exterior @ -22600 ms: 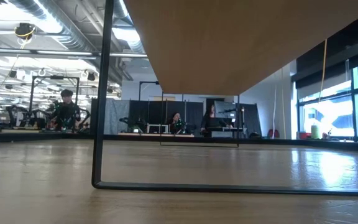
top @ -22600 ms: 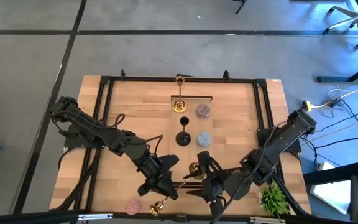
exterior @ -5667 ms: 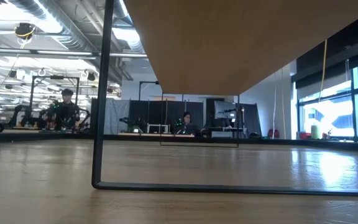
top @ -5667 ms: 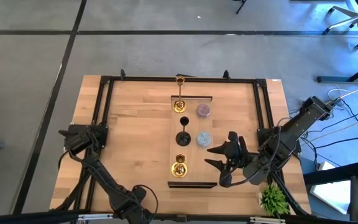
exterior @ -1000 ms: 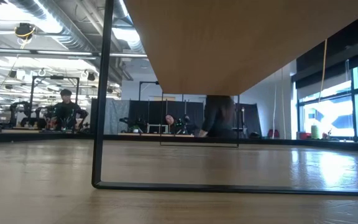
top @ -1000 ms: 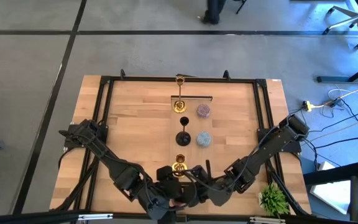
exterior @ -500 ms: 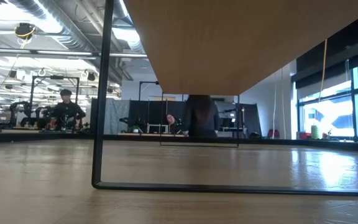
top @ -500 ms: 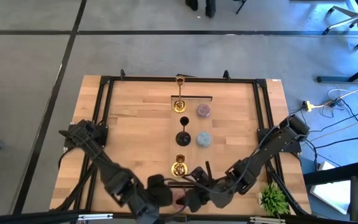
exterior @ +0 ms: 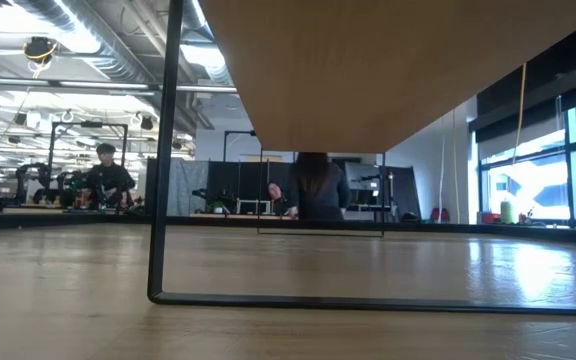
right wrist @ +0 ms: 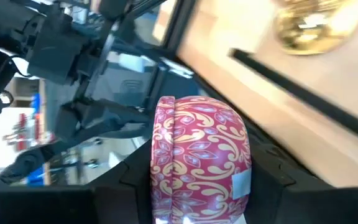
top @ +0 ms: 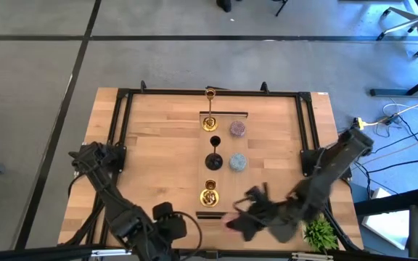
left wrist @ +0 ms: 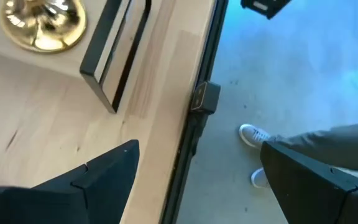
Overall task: Pick & Place candle stick holders
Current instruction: Put the light pink scented candle on the shelf
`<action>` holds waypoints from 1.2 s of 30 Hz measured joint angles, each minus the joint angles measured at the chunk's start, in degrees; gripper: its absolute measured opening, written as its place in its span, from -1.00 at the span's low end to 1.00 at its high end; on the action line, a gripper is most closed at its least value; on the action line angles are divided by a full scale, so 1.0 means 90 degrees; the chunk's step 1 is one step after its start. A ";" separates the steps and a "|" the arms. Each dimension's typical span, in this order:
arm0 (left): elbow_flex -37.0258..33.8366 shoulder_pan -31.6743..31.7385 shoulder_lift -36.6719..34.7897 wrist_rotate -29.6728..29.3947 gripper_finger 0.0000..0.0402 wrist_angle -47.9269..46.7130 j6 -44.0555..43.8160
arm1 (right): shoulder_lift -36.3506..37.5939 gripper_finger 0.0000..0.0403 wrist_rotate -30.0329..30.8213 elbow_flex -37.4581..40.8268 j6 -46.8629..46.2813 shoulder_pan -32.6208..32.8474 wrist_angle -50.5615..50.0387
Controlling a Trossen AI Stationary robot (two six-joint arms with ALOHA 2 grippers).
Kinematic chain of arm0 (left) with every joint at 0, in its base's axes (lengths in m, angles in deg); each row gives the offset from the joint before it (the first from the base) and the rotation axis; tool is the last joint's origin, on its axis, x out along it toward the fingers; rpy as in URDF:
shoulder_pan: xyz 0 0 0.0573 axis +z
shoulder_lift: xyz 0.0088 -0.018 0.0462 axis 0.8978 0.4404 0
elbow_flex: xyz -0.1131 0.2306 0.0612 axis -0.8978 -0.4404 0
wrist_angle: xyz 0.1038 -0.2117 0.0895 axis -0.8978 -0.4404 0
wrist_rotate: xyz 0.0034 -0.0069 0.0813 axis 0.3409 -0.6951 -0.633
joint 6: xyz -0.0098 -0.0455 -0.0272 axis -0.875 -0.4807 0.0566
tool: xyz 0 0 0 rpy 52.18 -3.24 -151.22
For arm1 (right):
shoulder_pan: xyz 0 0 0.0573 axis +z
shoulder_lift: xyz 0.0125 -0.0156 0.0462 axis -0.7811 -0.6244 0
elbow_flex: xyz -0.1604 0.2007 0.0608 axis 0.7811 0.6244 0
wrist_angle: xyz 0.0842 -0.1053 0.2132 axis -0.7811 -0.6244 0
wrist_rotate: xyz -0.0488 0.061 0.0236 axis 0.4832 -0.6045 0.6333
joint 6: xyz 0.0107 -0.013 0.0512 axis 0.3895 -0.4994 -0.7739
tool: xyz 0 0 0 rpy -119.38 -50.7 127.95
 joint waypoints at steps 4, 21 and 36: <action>0.0000 -0.0230 0.0002 -0.0318 0.66 -0.0223 -0.0485 | 0.0598 -0.17 0.0623 0.0000 -0.0760 0.0545 -0.1597; -0.0002 -0.0643 0.0012 -0.2601 0.66 -0.1001 -0.2570 | 0.0710 -0.17 0.0292 0.0000 -0.2978 0.0208 -0.4036; -0.0002 -0.0805 0.0013 -0.3103 0.66 -0.1008 -0.2690 | 0.0731 -0.17 -0.1117 0.0192 -0.0248 -0.0969 -0.2721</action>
